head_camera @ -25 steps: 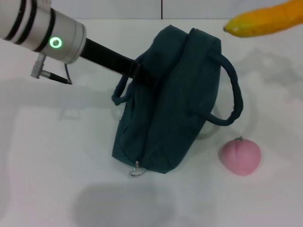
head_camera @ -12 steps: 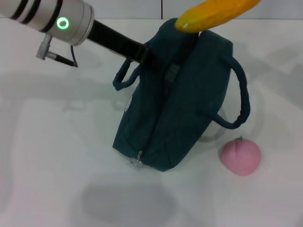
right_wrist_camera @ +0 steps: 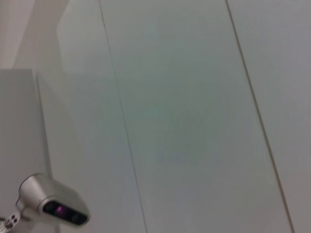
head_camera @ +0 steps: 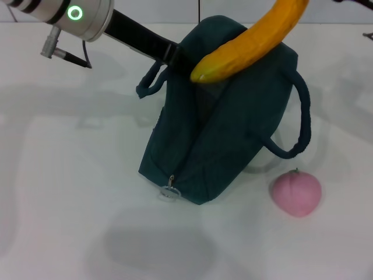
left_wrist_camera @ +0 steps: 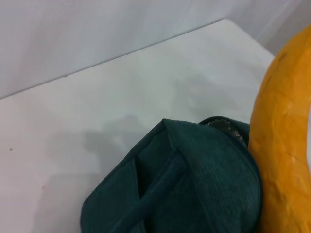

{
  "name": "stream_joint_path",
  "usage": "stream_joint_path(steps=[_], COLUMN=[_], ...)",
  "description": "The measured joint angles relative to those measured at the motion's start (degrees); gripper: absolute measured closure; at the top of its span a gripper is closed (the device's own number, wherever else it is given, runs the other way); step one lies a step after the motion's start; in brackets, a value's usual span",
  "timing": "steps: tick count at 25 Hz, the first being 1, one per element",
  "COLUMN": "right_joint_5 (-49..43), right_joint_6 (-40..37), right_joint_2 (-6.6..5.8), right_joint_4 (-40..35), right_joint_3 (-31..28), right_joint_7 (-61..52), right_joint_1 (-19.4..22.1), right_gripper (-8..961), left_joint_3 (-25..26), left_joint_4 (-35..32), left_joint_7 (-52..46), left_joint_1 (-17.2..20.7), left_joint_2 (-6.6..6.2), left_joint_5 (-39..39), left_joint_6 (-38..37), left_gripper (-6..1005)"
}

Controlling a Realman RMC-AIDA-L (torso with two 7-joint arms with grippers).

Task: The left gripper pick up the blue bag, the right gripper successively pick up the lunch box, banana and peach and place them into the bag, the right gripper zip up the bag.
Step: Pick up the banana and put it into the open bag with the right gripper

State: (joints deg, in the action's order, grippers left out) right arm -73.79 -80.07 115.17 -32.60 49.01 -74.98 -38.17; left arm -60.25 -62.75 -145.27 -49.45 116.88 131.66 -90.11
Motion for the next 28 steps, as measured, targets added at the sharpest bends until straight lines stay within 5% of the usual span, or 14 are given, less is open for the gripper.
stream_joint_path(steps=[15,28], right_joint_5=[-5.64,-6.17], right_joint_6=[2.70,8.31], right_joint_2=[-0.42,0.02], right_joint_4=[-0.78,-1.18], right_joint_3=[1.80,12.31], right_joint_7=[0.54,0.05], right_joint_1=[1.19,-0.11], right_gripper=[841,854], left_joint_3=[0.05,0.04], left_joint_4=[0.00,0.00], left_joint_7=[-0.01,-0.05], left_joint_1=[-1.42,-1.67], left_joint_2=[0.32,0.63], left_joint_5=[1.33,1.33], left_joint_6=[0.47,0.47], left_gripper=[955,955])
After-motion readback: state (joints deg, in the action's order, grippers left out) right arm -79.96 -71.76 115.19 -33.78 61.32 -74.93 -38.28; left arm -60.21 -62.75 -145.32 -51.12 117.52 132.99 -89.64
